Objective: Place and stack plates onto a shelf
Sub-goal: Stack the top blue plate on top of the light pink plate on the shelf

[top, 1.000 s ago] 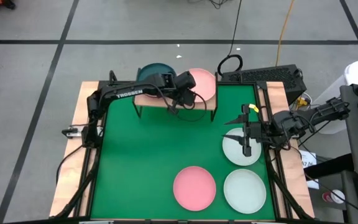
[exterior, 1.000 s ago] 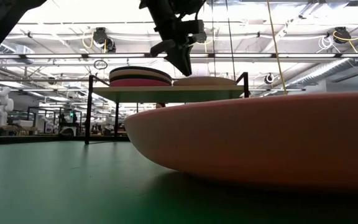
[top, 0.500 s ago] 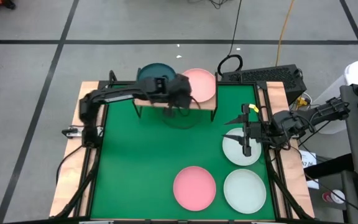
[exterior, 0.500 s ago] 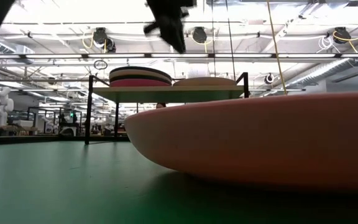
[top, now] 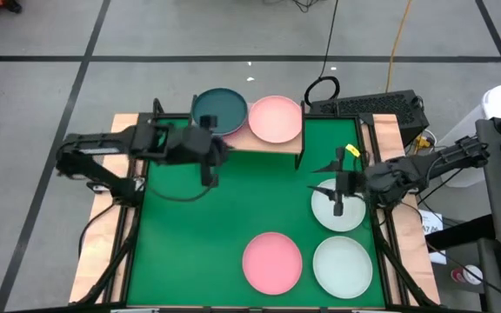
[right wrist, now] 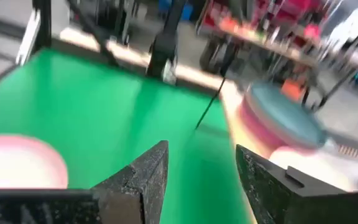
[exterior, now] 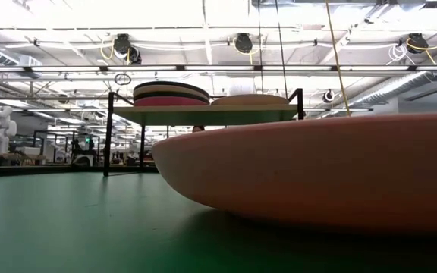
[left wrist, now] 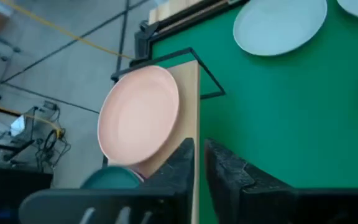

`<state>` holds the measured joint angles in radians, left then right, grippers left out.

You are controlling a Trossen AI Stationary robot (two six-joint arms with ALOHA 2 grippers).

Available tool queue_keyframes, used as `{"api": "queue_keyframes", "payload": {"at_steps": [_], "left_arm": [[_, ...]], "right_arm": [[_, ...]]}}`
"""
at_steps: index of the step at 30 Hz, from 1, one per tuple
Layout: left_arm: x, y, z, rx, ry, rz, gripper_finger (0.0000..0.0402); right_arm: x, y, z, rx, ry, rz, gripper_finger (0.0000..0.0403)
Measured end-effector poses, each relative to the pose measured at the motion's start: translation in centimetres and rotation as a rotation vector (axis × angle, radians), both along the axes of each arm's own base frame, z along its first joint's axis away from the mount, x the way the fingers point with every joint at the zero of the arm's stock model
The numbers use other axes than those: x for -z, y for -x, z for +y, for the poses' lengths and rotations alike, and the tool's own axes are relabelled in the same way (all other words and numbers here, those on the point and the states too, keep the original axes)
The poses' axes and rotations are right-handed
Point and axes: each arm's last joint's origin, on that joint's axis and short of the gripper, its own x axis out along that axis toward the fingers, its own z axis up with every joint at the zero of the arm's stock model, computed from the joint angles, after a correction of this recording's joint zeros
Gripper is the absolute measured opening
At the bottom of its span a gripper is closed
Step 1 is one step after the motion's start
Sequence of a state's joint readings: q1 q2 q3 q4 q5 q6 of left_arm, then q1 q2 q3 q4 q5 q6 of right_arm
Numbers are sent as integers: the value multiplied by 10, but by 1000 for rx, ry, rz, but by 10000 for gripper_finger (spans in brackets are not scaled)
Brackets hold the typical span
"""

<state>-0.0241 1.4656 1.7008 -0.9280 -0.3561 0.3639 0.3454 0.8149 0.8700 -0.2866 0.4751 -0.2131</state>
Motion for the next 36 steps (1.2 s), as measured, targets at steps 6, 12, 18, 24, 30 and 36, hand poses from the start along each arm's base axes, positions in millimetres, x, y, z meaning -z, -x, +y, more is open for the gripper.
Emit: {"api": "queue_keyframes", "payload": {"at_steps": [6,12,18,24,30,36], "left_arm": [[38,30,-27,-16,107,-222,5],[69,42,-45,49,199,-578,3],[100,41,-48,63,232,-694,3],[112,39,-49,61,236,-685,2],[112,39,-49,63,232,-689,2],[112,39,-49,59,242,-688,2]], "right_arm": [[38,-2,-2,55,-162,344,169],[67,-8,3,116,-358,624,169],[102,-13,8,193,-477,781,169],[148,-1,7,294,-655,869,169],[164,-4,9,245,-761,773,169],[167,-2,8,254,-737,779,169]]}}
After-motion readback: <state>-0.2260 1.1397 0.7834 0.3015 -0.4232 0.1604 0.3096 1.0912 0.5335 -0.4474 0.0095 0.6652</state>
